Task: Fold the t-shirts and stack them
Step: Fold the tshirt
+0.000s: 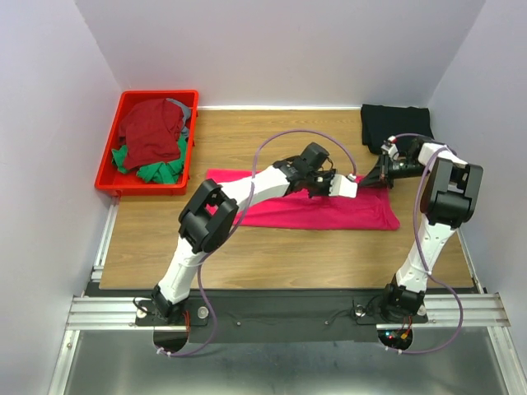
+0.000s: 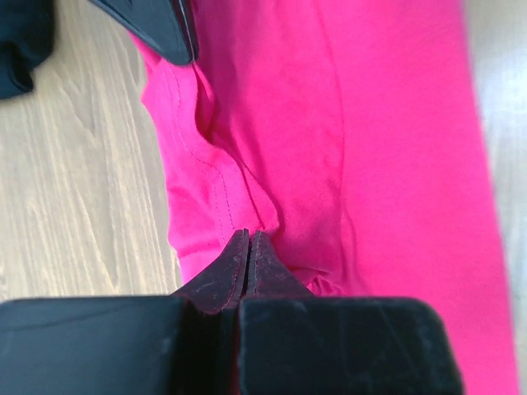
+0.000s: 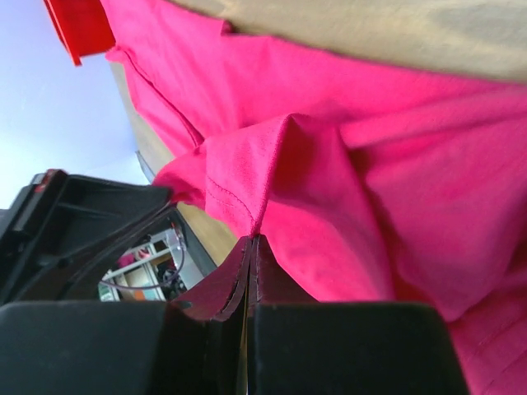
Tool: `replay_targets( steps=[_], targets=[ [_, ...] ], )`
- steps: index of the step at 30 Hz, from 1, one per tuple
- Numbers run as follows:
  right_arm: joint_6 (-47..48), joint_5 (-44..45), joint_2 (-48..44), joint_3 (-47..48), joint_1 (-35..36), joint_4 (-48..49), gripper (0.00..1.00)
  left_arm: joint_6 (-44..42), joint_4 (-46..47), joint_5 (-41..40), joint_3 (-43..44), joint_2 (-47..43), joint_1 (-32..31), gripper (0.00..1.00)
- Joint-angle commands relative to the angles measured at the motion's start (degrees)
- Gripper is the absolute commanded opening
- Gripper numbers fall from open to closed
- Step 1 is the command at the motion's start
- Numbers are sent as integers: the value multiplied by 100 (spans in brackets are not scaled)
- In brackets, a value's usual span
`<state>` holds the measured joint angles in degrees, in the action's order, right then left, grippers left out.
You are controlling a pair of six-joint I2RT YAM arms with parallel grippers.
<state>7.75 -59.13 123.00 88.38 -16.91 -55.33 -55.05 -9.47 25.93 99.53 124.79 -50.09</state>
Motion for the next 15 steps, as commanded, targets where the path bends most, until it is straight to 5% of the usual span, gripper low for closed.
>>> replay_targets(
  steps=[1,9,15],
  targets=[
    [297,77,-373,-110,-14,-302,0,-6,200,351,-231,-649,-63,0],
    [632,227,-672,-348,-14,-593,1,81,569,166,-601,-851,-54,0],
    [482,16,-426,47,-14,-531,1,529,587,228,14,-298,-45,0]
  ],
)
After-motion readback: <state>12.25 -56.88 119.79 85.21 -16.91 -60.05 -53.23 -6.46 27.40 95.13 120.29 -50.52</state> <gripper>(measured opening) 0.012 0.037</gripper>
